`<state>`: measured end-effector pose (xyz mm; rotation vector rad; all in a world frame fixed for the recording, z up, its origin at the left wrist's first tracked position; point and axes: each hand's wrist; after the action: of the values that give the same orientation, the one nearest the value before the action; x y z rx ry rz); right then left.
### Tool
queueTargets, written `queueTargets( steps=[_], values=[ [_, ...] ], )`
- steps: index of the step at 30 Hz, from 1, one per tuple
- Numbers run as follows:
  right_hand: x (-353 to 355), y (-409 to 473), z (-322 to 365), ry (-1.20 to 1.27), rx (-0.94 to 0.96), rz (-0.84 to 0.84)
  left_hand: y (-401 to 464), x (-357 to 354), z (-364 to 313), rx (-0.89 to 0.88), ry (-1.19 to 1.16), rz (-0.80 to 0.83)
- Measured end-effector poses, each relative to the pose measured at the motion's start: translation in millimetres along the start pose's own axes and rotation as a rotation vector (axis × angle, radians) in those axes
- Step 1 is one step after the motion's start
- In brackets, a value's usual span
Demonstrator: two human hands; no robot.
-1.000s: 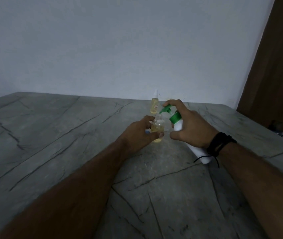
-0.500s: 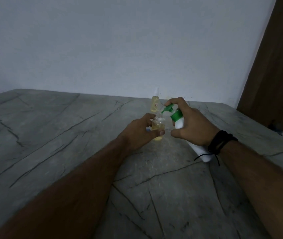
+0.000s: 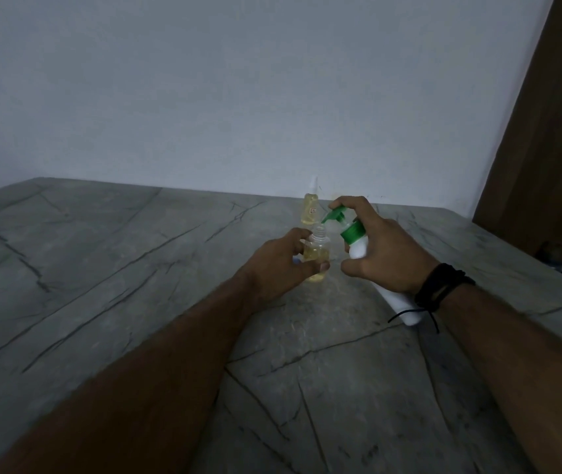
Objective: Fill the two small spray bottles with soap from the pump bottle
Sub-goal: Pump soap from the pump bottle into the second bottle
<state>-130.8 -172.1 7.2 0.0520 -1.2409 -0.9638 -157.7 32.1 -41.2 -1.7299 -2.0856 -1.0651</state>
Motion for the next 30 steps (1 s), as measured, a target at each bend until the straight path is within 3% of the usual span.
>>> queueTargets(
  steps=[30],
  values=[
    [-0.4, 0.8, -0.2, -0.006, -0.005, 0.000, -2.6, 1.3, -7.1, 0.014, 0.000, 0.004]
  ],
)
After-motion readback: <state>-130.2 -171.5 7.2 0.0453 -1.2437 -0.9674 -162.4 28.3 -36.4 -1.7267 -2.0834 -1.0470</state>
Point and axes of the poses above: each hand's wrist, its own y-axis towards the middle knuckle, its own x-axis out of the back of the hand, z = x × y, and after that the axes turned 8 degrees about -y, right-handed
